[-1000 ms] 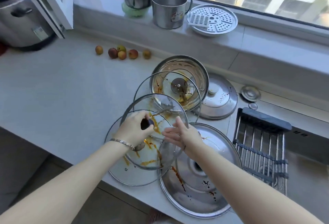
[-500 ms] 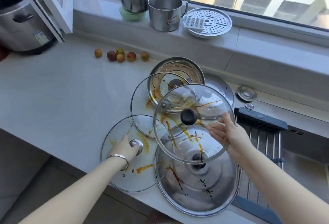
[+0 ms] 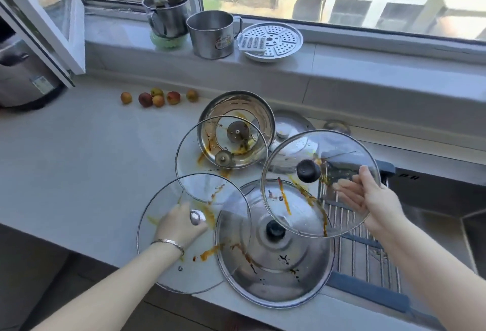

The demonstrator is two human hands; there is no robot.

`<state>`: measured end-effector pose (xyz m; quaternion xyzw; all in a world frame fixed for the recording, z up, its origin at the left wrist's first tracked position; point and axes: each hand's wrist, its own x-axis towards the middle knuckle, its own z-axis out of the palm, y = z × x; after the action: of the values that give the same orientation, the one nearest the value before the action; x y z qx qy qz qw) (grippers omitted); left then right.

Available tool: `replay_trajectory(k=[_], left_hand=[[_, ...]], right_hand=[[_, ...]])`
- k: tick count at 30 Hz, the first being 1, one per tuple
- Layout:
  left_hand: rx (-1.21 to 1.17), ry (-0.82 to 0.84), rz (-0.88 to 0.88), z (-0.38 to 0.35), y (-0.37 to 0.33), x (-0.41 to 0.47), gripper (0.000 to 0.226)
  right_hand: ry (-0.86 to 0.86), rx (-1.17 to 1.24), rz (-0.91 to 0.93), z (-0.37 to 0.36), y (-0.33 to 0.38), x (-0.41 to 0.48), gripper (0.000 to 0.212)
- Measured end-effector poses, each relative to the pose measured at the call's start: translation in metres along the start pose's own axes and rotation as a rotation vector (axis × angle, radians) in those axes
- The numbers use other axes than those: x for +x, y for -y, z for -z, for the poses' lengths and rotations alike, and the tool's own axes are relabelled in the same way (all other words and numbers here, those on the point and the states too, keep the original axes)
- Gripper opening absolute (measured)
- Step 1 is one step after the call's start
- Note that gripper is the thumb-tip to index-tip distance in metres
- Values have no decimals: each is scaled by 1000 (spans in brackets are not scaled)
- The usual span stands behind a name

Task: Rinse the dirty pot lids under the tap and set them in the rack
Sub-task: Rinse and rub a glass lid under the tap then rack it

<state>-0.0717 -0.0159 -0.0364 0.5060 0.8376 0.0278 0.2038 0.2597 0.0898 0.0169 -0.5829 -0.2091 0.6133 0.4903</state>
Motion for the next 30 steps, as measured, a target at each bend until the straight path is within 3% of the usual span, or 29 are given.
replay_trajectory(k=[6,12,19,30], left_hand=[[117,-24,-318,0,-100,-16,29],[285,17,-598,-54,-224,-36,18],[578,137,-563,-121,-339,-35,27],[684,226,-347,-157,-354,-31,36]], right_hand=[[-124,190,108,54,41,5,27],[-215,351,105,142,80,20,29],[-220,393,6,246,112,50,30],[-123,330,-102,305,117,82,30]])
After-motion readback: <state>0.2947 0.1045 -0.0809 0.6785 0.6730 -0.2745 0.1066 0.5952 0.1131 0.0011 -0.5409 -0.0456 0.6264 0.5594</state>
